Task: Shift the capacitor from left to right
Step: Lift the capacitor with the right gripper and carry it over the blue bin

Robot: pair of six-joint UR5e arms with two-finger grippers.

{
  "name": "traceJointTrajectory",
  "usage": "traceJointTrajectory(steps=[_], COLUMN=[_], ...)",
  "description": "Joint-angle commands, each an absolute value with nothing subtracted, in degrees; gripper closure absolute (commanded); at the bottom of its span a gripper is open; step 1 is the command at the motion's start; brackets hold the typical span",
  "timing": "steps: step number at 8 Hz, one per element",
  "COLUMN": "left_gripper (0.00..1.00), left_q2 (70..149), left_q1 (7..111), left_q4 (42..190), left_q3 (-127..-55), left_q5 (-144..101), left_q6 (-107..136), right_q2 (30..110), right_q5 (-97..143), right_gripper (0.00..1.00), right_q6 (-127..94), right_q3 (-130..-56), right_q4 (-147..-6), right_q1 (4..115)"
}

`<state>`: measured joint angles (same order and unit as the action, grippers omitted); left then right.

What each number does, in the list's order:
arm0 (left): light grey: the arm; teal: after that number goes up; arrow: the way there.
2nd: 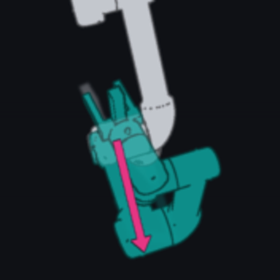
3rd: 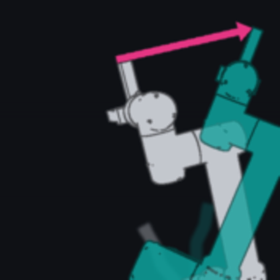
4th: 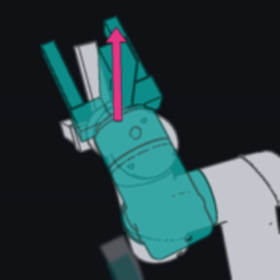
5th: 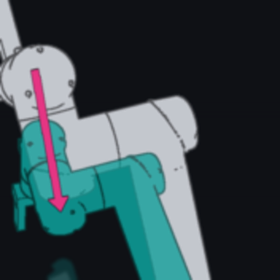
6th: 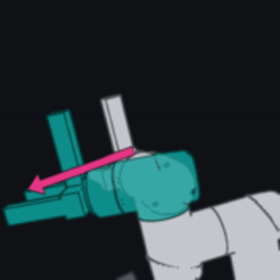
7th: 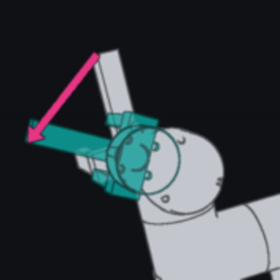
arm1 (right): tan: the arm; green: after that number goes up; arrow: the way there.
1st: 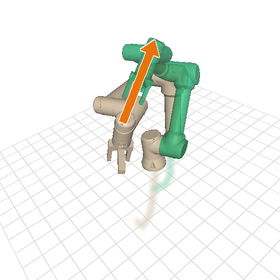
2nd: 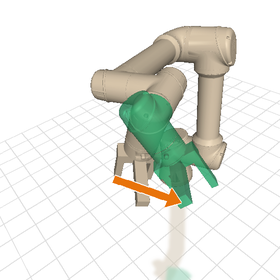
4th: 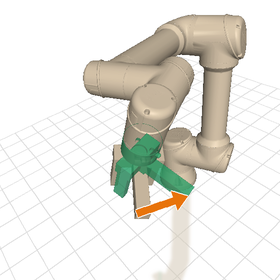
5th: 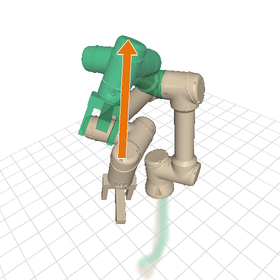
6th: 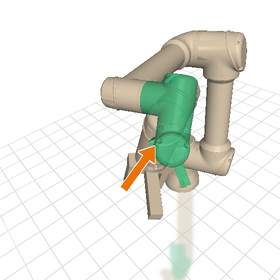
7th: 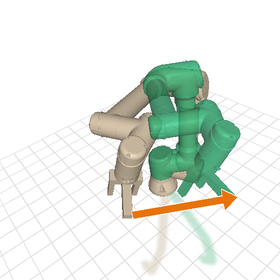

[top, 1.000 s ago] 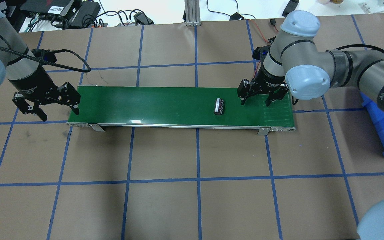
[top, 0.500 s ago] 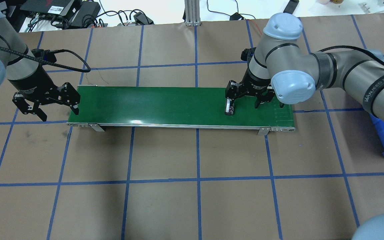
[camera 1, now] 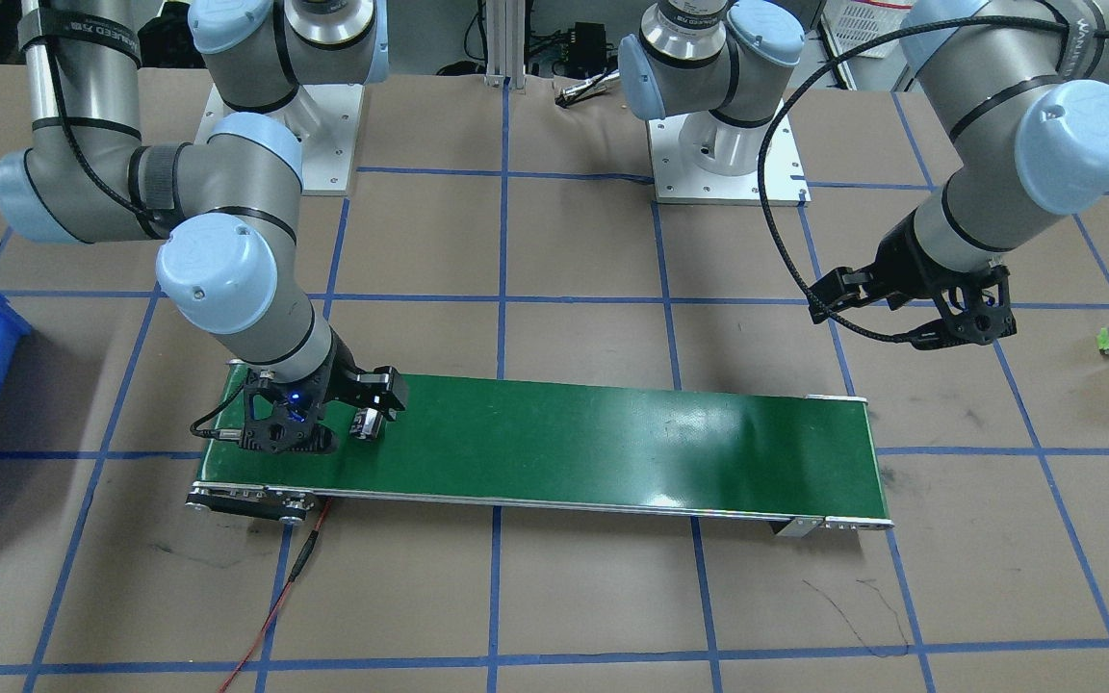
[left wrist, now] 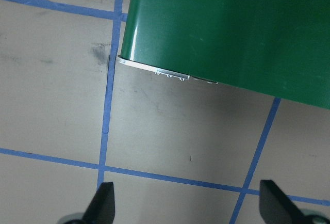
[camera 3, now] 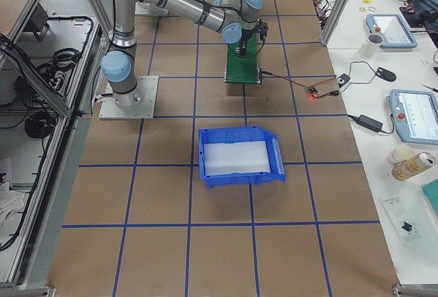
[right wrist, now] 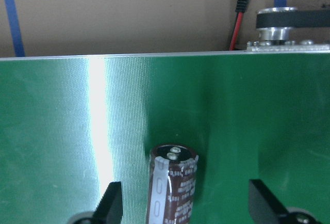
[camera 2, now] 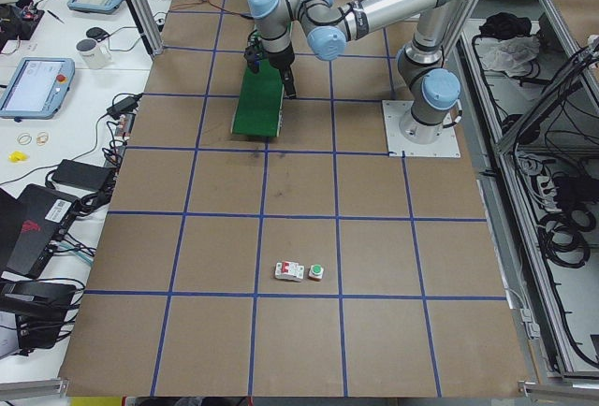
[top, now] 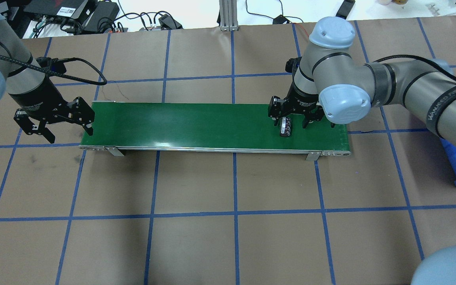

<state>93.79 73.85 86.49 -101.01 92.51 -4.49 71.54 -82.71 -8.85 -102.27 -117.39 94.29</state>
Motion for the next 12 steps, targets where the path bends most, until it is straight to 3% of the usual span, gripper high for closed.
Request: traceJointTrajectory(steps=[1,2,4,5,7,12], left_gripper=[0.0,0.0,0.0,0.0,0.0,0.0], left_q2=[93.69,93.69,93.6,93.26,92.82,92.73], left_q1=[73.39,72.78,72.69,72.77,72.77,72.69], left_q4=[86.39,86.4,86.48,86.66,87.01,87.01], left_q3=[-100.55,-100.63,-100.63,-100.37,-100.9,-100.47], left_q5=[92.55,92.46,92.46,92.55,92.55,92.55], left_q6=[-4.57,-4.57,-4.57,-4.48,-4.57,-4.57], right_q2=[69.7,69.61,69.96,70.31,71.01,75.13], right_q5=[-88.06,-88.07,-89.98,-92.35,-92.64,-101.59], right_gripper=[0.16,0.27,0.79,0.92,1.0,1.0], right_q6=[-9.05,-8.79,-7.83,-7.56,-7.47,12.06], right_q3=[-101.6,-101.51,-101.43,-101.16,-100.99,-90.44], right_q4=[-117.33,-117.25,-117.07,-116.46,-114.35,-104.24], right_q1=[94.31,94.31,94.22,94.22,93.96,85.46])
